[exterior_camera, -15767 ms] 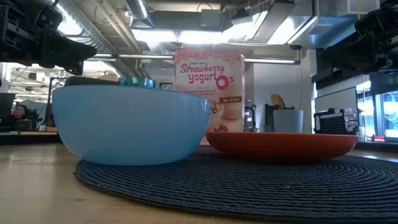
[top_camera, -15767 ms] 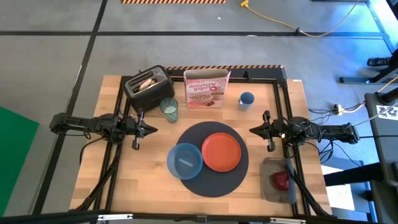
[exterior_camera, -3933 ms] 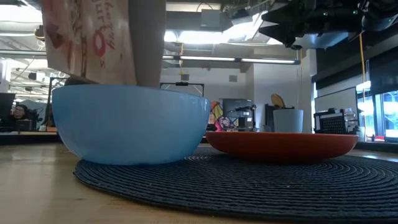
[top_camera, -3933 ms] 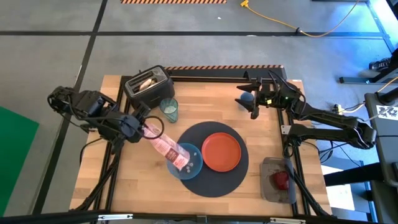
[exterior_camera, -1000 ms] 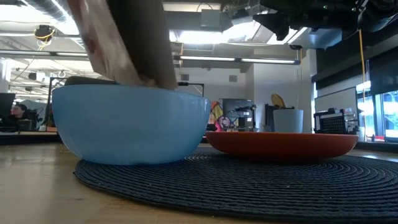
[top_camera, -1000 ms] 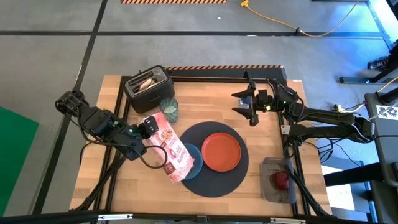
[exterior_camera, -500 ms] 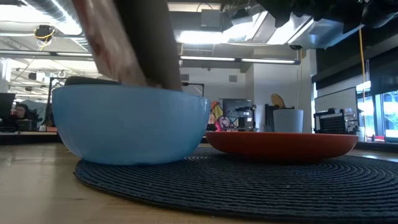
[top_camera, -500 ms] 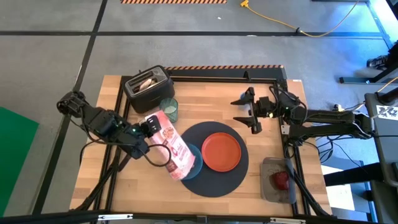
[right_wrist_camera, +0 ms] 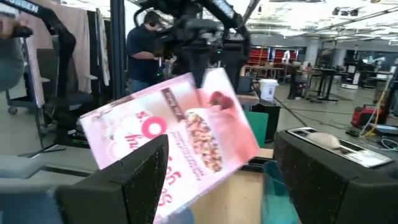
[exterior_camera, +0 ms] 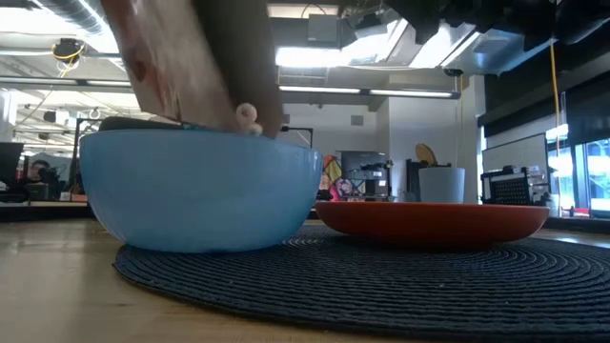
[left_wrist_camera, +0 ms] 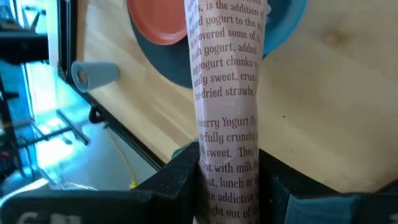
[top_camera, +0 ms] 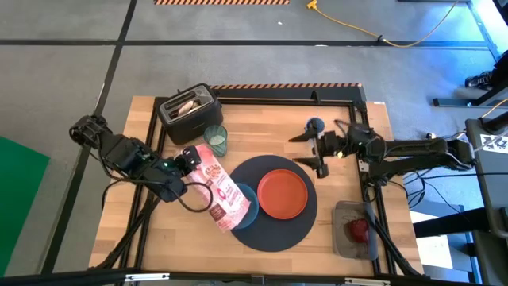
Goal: Arrange a breakfast setting
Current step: Pour the cereal from the cereal box into the bowl
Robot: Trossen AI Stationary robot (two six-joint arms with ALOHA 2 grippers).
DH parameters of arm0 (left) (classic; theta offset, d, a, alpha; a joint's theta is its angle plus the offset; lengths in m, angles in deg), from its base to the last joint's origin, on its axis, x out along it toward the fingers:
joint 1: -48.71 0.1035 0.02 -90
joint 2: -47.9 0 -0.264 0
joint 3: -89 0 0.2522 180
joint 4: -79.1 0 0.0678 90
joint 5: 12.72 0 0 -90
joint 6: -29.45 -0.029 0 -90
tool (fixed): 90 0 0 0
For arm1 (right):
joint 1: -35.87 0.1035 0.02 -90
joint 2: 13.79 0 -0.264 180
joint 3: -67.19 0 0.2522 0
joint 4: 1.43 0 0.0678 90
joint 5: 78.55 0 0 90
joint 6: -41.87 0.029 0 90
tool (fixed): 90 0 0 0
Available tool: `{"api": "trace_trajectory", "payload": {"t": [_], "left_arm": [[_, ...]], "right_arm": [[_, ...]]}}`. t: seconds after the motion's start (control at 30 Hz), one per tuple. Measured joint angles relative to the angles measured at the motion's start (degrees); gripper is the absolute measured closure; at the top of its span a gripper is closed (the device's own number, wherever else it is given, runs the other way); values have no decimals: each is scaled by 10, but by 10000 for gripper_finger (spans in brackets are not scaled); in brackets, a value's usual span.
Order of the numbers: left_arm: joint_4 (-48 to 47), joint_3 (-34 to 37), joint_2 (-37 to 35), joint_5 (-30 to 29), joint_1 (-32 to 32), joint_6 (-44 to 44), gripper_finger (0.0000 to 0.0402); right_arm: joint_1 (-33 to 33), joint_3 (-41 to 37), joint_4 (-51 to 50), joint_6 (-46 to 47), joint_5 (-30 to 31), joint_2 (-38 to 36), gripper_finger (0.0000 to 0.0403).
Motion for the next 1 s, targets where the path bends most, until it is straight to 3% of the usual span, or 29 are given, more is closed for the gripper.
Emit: {"api": "trace_trajectory", "payload": {"t": [0.17, 0.43, 0.9, 1.0], "left_arm": [[0, 0, -11, 0, 13, 47, 292], [0, 0, -12, 56, 19, 51, 292], [0, 0, -12, 59, 77, 46, 292], [-1, 0, -12, 61, 85, 44, 292]], "right_arm": [[86, 33, -1, -45, 108, 55, 123], [219, 71, -1, -59, 289, 163, 123], [297, 244, 12, -104, 433, 383, 123], [300, 282, 14, -108, 435, 410, 123]]}}
